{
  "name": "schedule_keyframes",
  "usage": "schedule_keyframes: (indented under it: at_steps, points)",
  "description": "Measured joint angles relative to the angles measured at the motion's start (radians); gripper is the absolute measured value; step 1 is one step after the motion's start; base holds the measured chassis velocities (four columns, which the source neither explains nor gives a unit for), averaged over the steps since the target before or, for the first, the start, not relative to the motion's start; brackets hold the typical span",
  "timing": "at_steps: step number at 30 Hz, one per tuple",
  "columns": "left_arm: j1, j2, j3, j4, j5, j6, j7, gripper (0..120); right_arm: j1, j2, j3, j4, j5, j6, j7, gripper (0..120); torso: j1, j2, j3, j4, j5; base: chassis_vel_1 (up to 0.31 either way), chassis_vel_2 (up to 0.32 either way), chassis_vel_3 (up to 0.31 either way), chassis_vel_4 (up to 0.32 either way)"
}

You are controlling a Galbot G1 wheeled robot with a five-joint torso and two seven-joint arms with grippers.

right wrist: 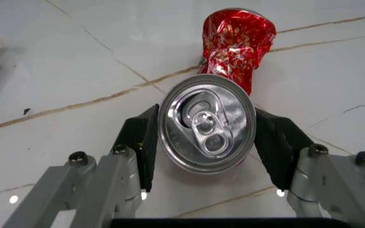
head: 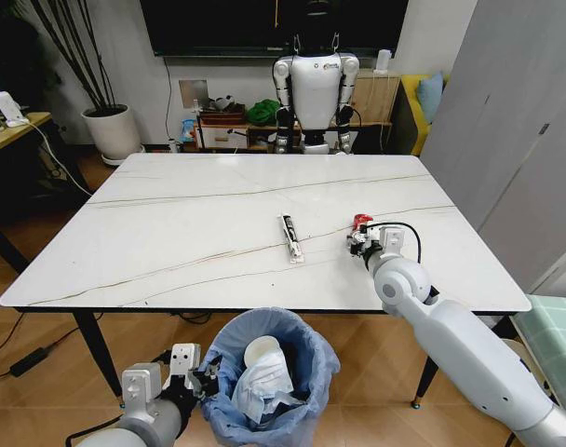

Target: Pick up the trash bin and place the trash from the table into it.

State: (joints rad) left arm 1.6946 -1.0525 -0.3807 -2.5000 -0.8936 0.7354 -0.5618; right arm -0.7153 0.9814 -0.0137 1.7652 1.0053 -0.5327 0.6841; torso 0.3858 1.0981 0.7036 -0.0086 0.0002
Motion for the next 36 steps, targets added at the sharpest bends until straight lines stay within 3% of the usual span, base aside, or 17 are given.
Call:
schedule_keyframes:
  at_steps: [9,21,30,36]
  points:
    - [-0.002,0.001,-0.008,0.000,-0.004,0.000,0.001,0,-0.084,-0.057,0.071,0.148,-0.036,0.010,-0.084,46,0.000,0.000,0.000,-0.0002,-0.0001,0.000,0.000,0.000,0.000]
    - [0.000,-0.001,-0.017,0.000,-0.006,0.000,0.000,0,-0.330,-0.160,0.182,0.536,0.020,0.031,-0.219,46,0.000,0.000,0.000,-0.0003,-0.0002,0.000,0.000,0.000,0.000]
    - [0.022,-0.030,-0.048,0.000,0.000,0.000,-0.011,0,-0.433,-0.204,0.177,0.734,0.079,0.015,-0.210,46,0.000,0.000,0.000,0.0003,-0.0003,0.000,0.000,0.000,0.000]
    - [0.012,-0.033,-0.041,0.000,-0.005,0.000,-0.033,0,-0.553,-0.232,0.180,0.746,0.085,0.006,-0.203,46,0.000,0.000,0.000,-0.0003,-0.0003,0.000,0.000,0.000,0.000]
